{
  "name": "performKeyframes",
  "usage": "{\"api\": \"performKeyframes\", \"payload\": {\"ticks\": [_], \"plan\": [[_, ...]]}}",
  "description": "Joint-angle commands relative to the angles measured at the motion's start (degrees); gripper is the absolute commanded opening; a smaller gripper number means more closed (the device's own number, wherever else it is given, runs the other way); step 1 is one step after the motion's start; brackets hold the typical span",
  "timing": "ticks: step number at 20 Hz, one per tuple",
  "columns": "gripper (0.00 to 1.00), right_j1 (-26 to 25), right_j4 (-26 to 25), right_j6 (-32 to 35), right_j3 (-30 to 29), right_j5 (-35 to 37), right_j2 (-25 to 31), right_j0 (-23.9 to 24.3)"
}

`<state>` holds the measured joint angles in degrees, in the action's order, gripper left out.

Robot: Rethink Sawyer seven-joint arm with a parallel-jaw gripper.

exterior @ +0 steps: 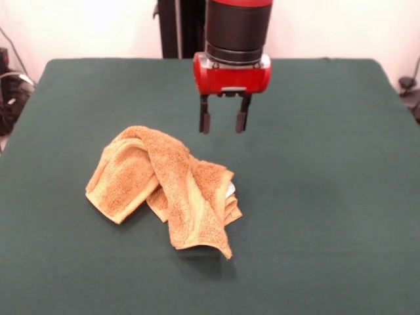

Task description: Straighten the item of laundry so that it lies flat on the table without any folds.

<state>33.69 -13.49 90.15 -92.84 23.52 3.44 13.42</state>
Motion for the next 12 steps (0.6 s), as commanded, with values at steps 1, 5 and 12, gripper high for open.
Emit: {"api": "performKeyframes", "payload": {"ticks": [1, 5, 12], "plan": [[1.0, -0.22, 3.91, 7.24, -3.3, 2.6, 4.32, 4.07], [1.0, -2.09, 3.9, 5.59, 2.52, 7.45, 4.03, 3.16], [1.0, -3.92, 3.62, 3.71, 10.92, 16.15, 4.39, 2.05]]}}
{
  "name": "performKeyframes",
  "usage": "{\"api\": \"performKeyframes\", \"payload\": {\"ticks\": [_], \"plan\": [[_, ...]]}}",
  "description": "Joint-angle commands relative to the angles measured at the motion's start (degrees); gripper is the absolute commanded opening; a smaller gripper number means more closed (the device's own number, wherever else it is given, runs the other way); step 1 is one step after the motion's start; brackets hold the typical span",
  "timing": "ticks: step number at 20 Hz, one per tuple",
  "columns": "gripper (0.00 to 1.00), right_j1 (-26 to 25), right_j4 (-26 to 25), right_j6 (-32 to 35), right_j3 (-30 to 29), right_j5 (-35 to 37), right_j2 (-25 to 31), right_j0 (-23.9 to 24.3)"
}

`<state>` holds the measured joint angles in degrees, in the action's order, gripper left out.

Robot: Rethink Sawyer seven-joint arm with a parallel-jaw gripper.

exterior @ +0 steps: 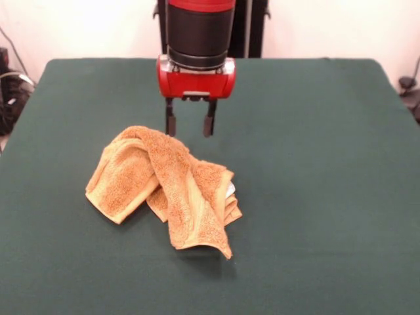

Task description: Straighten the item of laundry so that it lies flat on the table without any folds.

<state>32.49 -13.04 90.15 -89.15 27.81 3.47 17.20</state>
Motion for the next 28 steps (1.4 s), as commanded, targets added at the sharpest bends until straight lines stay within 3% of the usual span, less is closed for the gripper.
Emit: {"api": "performKeyframes", "payload": {"ticks": [1, 7, 14, 20, 28], "plan": [[1.0, -2.8, 3.12, 3.69, 7.64, 12.35, 4.51, -1.67], [1.0, -5.58, 3.56, 8.72, 9.15, 8.01, 4.12, -3.61], [1.0, -5.45, 7.27, 12.39, 14.11, 14.21, 2.74, -6.84], [1.0, -9.07, 11.14, 18.6, 8.91, 6.79, 0.62, -9.09], [1.0, -14.93, 13.44, 19.35, 9.31, 8.93, -4.48, -10.73]]}}
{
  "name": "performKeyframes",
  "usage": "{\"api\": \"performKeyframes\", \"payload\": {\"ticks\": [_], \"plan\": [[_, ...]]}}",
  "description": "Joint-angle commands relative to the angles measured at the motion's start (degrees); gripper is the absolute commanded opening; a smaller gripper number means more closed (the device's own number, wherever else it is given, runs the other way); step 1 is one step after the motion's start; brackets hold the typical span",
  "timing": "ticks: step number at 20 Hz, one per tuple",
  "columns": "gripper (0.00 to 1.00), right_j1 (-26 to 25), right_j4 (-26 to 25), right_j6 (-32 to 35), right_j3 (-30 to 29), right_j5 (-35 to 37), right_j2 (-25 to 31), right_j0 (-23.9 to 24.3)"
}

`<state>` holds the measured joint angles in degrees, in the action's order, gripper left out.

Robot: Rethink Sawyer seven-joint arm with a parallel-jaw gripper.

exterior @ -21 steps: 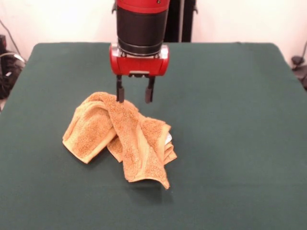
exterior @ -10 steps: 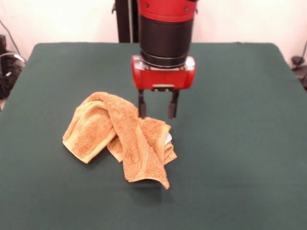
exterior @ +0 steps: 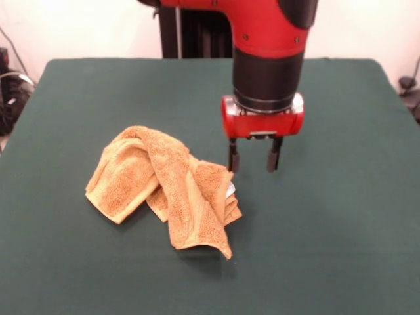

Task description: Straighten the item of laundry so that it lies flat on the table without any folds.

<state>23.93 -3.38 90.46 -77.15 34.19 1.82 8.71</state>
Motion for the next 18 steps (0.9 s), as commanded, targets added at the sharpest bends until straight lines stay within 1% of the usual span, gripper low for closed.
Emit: {"api": "performKeyframes", "payload": {"ticks": [1, 4, 8, 10, 12, 14, 15, 18], "plan": [[1.0, -7.11, 3.7, 19.03, -1.82, 2.72, -3.76, -2.57], [1.0, -6.73, 3.46, 17.34, -1.46, 2.71, -4.71, -2.51], [1.0, -3.94, 2.9, 14.78, 0.4, 7.84, -6.57, -2.97], [1.0, -1.47, 2.61, 13.96, 1.24, 11.51, -7.85, -3.76], [1.0, 0.13, 2.94, 13.7, 0.61, 13.41, -8.09, -4.03], [1.0, -0.06, 3.62, 14.51, -0.41, 12.14, -7.79, -4.03], [1.0, -1.5, 3.99, 15.35, -0.8, 9.51, -7.23, -3.93], [1.0, -9.39, 5.01, 17.83, 0.13, -2.03, -4.96, -3.51]]}}
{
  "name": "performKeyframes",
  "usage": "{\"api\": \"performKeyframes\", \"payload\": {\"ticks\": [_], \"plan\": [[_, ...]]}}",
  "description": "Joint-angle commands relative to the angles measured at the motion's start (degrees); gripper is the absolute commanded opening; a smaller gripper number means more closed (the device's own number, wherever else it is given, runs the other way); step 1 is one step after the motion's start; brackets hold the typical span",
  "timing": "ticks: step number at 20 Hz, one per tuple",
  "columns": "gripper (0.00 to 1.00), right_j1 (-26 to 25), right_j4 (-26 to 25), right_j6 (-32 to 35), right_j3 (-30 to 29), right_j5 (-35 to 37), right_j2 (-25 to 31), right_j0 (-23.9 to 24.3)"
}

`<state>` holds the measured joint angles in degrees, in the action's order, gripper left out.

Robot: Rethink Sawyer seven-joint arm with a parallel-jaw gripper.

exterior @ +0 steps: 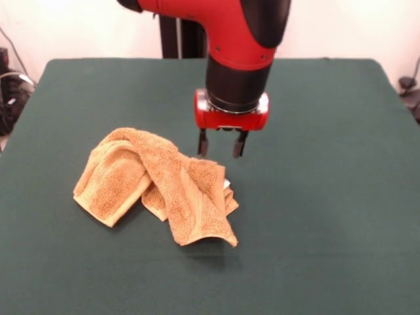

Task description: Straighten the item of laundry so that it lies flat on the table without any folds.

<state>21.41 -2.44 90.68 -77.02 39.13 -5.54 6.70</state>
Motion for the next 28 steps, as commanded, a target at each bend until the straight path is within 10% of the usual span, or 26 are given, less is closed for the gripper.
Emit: {"api": "performKeyframes", "payload": {"ticks": [1, 21, 22, 28], "plan": [[1.0, -9.23, 4.36, 18.0, 1.19, -10.09, 2.81, -1.51], [1.0, -17.85, 11.01, 18.88, 2.97, -18.8, 1.89, -2.36], [0.0, -17.88, 11.6, 19.03, 2.84, -19.29, 1.37, -2.75], [0.0, -17.43, 13.46, 22.56, 1.56, -20.3, -0.95, -5.09]]}}
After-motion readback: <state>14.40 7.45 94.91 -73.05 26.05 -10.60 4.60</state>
